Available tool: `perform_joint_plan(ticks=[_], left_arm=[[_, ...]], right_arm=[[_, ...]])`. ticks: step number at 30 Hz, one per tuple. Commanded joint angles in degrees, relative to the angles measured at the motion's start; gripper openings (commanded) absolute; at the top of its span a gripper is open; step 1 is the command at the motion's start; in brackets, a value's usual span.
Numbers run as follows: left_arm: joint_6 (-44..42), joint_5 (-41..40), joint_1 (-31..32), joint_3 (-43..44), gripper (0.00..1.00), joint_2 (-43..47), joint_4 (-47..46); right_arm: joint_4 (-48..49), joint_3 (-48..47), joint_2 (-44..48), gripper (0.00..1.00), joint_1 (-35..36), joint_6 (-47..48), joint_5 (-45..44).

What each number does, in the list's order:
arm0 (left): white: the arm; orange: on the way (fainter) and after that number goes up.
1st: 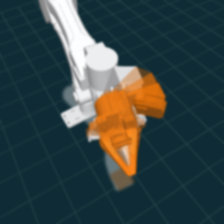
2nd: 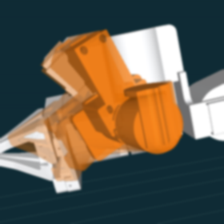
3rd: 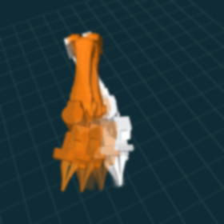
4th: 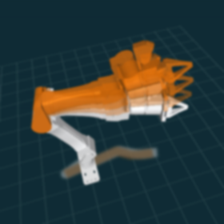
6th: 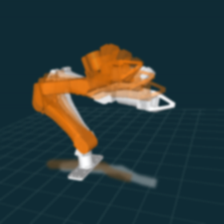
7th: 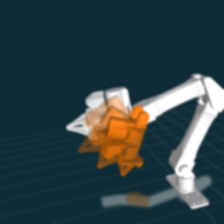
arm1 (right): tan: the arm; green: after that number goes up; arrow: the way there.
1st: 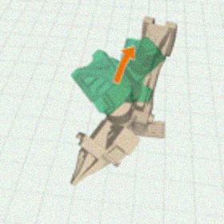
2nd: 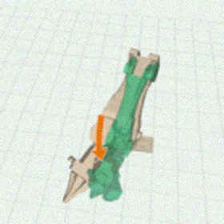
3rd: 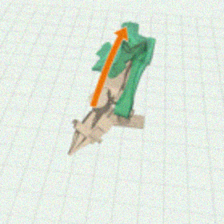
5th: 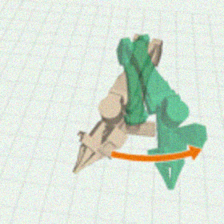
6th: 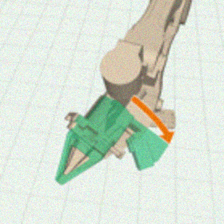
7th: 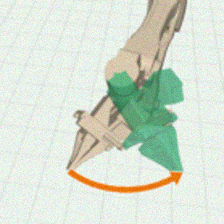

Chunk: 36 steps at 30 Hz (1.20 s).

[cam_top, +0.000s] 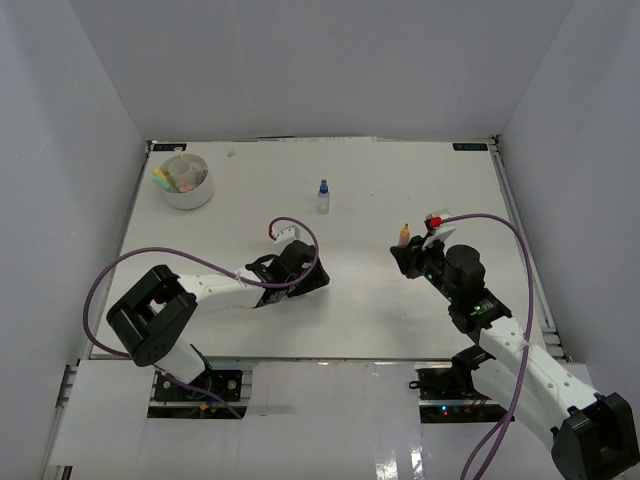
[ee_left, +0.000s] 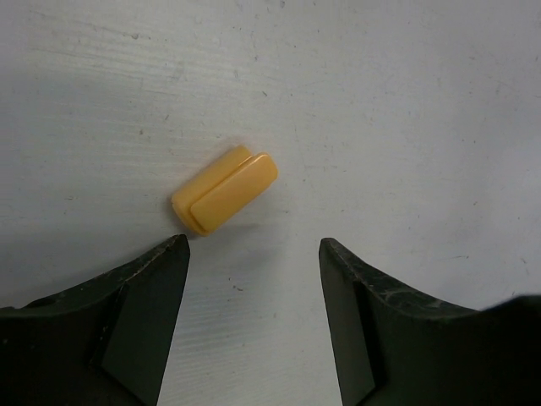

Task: Sort the stationery into containers
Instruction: Move the pen cap to the center of the board.

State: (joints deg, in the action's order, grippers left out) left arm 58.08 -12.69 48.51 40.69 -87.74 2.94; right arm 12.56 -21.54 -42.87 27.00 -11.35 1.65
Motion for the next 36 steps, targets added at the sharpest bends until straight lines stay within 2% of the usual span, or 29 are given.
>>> perform_joint_plan(ticks=[1, 10, 18, 24, 31, 36], left_arm=[[0.2, -3.6, 0.1, 2.3, 0.73, -1.2, 0.8], [-0.3, -3.1, -1.8, 4.7, 0.73, -3.6, -0.2], [-3.6, -1.0, -6.9, 6.9, 0.73, -5.0, -2.2], [-3.6, -0.6, -7.2, 10.1, 0.73, -6.7, -1.4], [2.3, -0.8, -7.3, 4.5, 0.73, 1.4, 2.9], [3.8, 7.4, -6.7, 2.0, 0.73, 1.9, 2.9]], right_arm=[[3.1, 0.2, 0.7, 0.08, -0.4, 0.8, -0.6], [3.1, 0.2, 0.6, 0.08, -0.4, 0.9, -0.6], [3.1, 0.3, 0.6, 0.08, -0.4, 0.9, -0.5], [3.1, 0.4, 0.6, 0.08, -0.4, 1.0, -0.6], [3.1, 0.4, 0.9, 0.08, -0.4, 1.1, -0.9], [3.2, 0.4, 0.9, 0.08, -0.3, 1.1, -0.8]])
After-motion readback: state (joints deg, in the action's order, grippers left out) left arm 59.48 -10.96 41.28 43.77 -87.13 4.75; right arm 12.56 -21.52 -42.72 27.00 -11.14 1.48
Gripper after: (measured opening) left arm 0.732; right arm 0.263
